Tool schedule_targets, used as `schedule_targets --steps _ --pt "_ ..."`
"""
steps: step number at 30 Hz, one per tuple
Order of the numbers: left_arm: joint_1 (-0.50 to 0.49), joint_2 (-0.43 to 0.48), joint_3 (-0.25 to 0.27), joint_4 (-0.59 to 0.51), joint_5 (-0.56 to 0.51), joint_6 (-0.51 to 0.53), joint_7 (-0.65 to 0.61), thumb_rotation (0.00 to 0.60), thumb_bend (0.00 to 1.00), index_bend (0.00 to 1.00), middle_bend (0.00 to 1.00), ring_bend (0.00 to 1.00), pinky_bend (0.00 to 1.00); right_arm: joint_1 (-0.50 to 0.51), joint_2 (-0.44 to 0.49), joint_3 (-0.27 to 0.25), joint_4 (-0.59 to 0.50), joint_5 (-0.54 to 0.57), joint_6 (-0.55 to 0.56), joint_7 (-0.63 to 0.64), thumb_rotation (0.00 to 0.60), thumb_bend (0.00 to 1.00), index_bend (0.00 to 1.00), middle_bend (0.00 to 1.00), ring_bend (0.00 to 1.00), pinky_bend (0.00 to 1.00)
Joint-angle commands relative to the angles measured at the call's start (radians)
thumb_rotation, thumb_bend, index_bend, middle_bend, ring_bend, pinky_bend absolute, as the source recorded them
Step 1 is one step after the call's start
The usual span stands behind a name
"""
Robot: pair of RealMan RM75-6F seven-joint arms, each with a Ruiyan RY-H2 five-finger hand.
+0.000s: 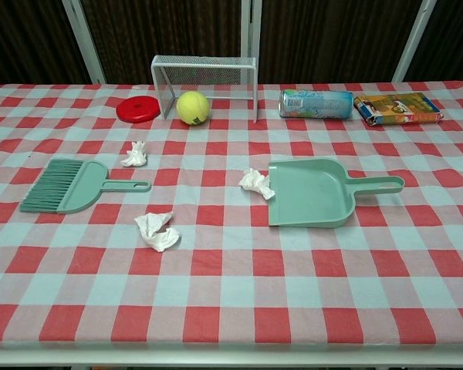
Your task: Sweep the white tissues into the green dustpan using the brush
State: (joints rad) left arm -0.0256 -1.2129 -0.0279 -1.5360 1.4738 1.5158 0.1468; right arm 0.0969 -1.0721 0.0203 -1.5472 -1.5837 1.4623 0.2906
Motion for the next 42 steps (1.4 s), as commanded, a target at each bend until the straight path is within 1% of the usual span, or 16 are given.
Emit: schedule_targets --steps 1,9,14,17,19,21,24,27,29,31,33,35,37,42 --pt "-0.002 0.0 0.001 -0.001 -0.001 -0.006 -0.001 0.6 0.12 0.06 0.02 0.01 0.06 0.001 0.0 0.0 -0.001 0.0 -0.002 -0.002 0.6 0.12 0.0 0.12 0.0 0.0" --pt "-0.025 0.008 -0.006 -0.007 0.0 -0.034 -0.005 0.6 0.12 0.06 0.02 0.01 0.06 0.007 0.004 0.003 -0.008 0.003 -0.007 -0.011 0.6 0.12 0.0 0.12 0.0 0.0" --pt "-0.063 0.025 -0.023 -0.023 0.01 -0.067 -0.011 0.6 0.12 0.06 0.02 0.01 0.06 0.015 0.015 0.009 -0.018 0.009 -0.016 -0.024 0.6 0.12 0.0 0.12 0.0 0.0" --pt "-0.104 0.036 -0.038 -0.033 0.024 -0.103 -0.03 0.6 0.11 0.06 0.02 0.01 0.06 0.027 0.028 0.012 -0.033 0.0 -0.024 -0.043 0.6 0.12 0.0 0.12 0.0 0.0" --pt "-0.141 0.043 -0.053 -0.04 0.031 -0.141 -0.061 0.6 0.11 0.09 0.02 0.01 0.06 0.036 0.037 0.016 -0.046 -0.005 -0.029 -0.053 0.6 0.12 0.0 0.12 0.0 0.0" --pt "-0.178 0.055 -0.064 -0.057 0.028 -0.189 -0.076 0.6 0.11 0.12 0.03 0.04 0.09 0.044 0.046 0.02 -0.056 -0.004 -0.037 -0.061 0.6 0.12 0.0 0.12 0.0 0.0" --pt "-0.239 0.051 -0.092 -0.067 0.034 -0.242 -0.098 0.6 0.11 0.16 0.1 0.12 0.21 0.059 0.059 0.024 -0.075 0.0 -0.06 -0.087 0.6 0.12 0.0 0.12 0.0 0.0" --pt "-0.304 0.019 -0.121 -0.056 0.033 -0.289 -0.081 0.6 0.11 0.26 0.23 0.26 0.41 0.077 0.076 0.026 -0.097 -0.004 -0.082 -0.107 0.6 0.12 0.0 0.12 0.0 0.0" --pt "-0.352 -0.013 -0.14 -0.045 0.015 -0.338 -0.071 0.6 0.11 0.31 0.3 0.37 0.59 0.085 0.085 0.031 -0.11 -0.004 -0.088 -0.114 0.6 0.12 0.0 0.12 0.0 0.0" --pt "-0.4 -0.044 -0.155 -0.034 -0.012 -0.397 -0.051 0.6 0.13 0.35 0.36 0.45 0.71 0.09 0.094 0.036 -0.119 -0.002 -0.088 -0.119 0.6 0.12 0.0 0.12 0.0 0.0" --pt "-0.439 -0.071 -0.163 -0.022 -0.034 -0.444 -0.016 0.6 0.14 0.38 0.41 0.53 0.79 0.091 0.101 0.038 -0.125 -0.001 -0.087 -0.123 0.6 0.12 0.0 0.12 0.0 0.0" --pt "-0.48 -0.107 -0.167 -0.006 -0.068 -0.495 0.045 0.6 0.15 0.4 0.45 0.58 0.82 0.091 0.109 0.039 -0.13 0.002 -0.086 -0.124 0.6 0.12 0.0 0.12 0.0 0.0" --pt "-0.516 -0.137 -0.167 0.004 -0.117 -0.545 0.141 0.6 0.16 0.42 0.48 0.63 0.85 0.09 0.114 0.038 -0.132 0.004 -0.084 -0.124 0.6 0.12 0.0 0.12 0.0 0.0" --pt "-0.575 -0.222 -0.168 0.026 -0.235 -0.582 0.348 0.6 0.16 0.43 0.49 0.68 0.86 0.085 0.117 0.034 -0.13 0.007 -0.079 -0.119 0.6 0.12 0.0 0.12 0.0 0.0"
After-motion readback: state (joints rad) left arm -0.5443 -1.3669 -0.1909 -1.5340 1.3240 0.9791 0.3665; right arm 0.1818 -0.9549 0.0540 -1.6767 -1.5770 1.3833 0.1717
